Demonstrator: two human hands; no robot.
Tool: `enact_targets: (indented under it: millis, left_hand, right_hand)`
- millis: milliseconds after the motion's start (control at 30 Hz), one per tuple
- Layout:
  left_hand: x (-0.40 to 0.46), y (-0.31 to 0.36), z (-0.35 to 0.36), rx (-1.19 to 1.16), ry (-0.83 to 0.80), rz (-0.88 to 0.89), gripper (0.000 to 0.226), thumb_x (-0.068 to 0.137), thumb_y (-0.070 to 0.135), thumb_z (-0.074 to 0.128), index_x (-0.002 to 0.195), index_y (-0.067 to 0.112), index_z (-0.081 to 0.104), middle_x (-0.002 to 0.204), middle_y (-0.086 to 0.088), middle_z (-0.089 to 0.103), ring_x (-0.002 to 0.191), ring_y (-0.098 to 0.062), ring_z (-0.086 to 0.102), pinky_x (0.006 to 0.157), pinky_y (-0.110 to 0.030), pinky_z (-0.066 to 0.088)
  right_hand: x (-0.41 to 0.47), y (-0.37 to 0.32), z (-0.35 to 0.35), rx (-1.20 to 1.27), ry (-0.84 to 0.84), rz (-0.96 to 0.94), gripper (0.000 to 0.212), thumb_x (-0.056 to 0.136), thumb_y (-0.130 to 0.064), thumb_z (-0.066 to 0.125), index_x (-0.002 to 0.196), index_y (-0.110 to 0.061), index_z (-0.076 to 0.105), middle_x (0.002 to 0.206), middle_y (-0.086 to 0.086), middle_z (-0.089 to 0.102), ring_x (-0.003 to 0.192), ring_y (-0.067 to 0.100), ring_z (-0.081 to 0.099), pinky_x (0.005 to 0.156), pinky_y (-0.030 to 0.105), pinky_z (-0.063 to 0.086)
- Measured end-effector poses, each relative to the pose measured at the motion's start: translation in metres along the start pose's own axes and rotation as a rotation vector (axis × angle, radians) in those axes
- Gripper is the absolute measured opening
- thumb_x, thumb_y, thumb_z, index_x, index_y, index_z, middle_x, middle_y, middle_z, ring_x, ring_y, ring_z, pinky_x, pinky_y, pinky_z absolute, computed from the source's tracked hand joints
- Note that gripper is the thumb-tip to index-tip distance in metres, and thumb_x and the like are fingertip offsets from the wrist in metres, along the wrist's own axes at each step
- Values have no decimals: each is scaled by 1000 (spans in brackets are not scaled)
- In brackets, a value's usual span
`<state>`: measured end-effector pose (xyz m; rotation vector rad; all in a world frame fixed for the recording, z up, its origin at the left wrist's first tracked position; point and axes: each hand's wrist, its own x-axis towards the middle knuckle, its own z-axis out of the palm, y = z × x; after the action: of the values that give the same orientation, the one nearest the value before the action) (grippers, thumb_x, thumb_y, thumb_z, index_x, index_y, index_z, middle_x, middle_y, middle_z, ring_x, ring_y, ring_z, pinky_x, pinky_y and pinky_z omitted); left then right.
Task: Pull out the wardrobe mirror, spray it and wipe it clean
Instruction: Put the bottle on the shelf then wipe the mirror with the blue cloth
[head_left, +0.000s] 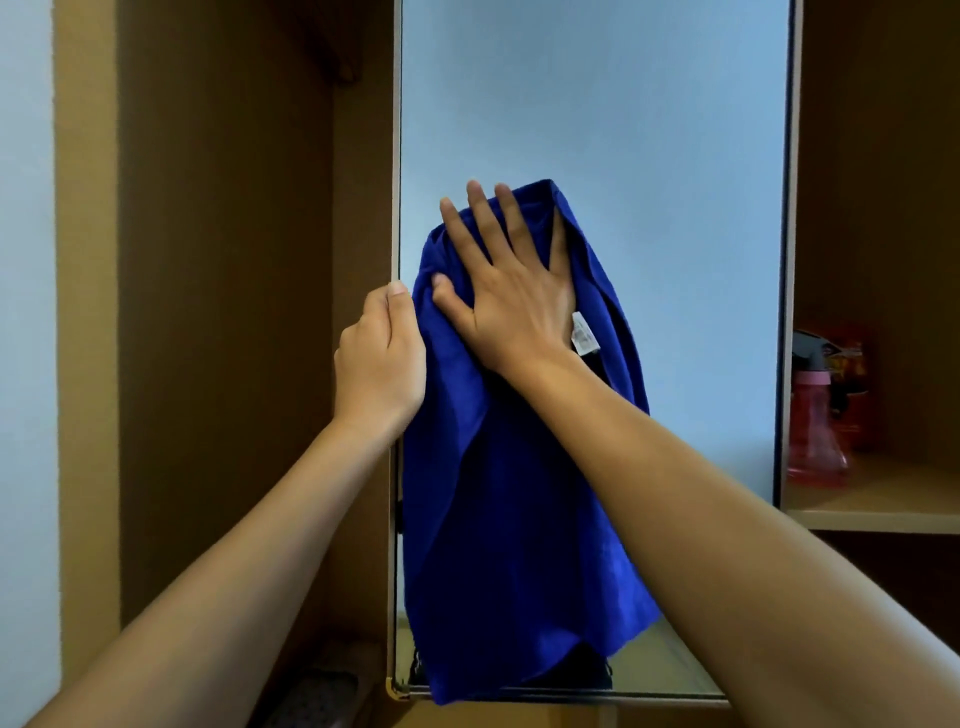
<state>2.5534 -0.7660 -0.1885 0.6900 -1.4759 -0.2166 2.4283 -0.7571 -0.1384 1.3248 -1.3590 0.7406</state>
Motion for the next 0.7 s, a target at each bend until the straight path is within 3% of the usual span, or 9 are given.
enact_targets:
  millis: [67, 167, 367, 500, 600, 700]
  left_hand:
    - [1, 1, -1, -6, -1, -6, 50, 105, 42, 19, 101, 9, 57, 85, 3, 61, 84, -18, 59, 79, -37, 41]
    - [2, 1, -1, 1, 3, 2, 54, 105, 42, 17, 112, 11, 60, 99, 0, 64, 104, -24, 59, 89, -36, 38]
    - [0, 2, 0, -44, 22, 5, 50, 105, 42, 19, 110, 14, 61, 92, 2, 62, 94, -17, 59, 86, -33, 44]
    - [-8, -7, 1, -71, 48, -1, 47, 106, 37, 20, 77, 18, 53, 72, 3, 54, 69, -6, 52, 66, -17, 37]
    - [-30, -24, 3, -69, 32, -61, 56, 105, 41, 19, 72, 12, 54, 68, -4, 57, 65, -12, 56, 66, -29, 41]
    - [-44, -34, 5, -92, -4, -135, 62, 104, 45, 17, 79, 8, 60, 76, -8, 64, 74, -18, 63, 77, -43, 53]
  right_hand:
    - [3, -9, 1, 4, -5, -7, 64, 98, -55, 21, 155, -31, 6, 164, -5, 1, 150, 17, -4, 116, 51, -7]
    - [-3, -23, 5, 14, -9, -38, 63, 99, -54, 21, 155, -31, 4, 164, -5, 1, 150, 17, -5, 116, 50, -4]
    - [-40, -31, 19, 33, -10, -132, 63, 99, -54, 26, 155, -30, 9, 163, -4, 4, 150, 17, -1, 116, 48, 1]
    - [-69, -20, 25, 47, -15, -150, 64, 97, -54, 30, 154, -31, 14, 163, -5, 8, 150, 13, 2, 114, 46, 6]
    - [-67, 2, 21, -17, -12, -87, 65, 95, -54, 28, 155, -31, 15, 163, -5, 10, 150, 13, 5, 113, 46, 5]
    - [-56, 16, 14, -54, -24, -42, 66, 96, -54, 26, 155, -30, 11, 163, -3, 7, 150, 16, 3, 115, 48, -4]
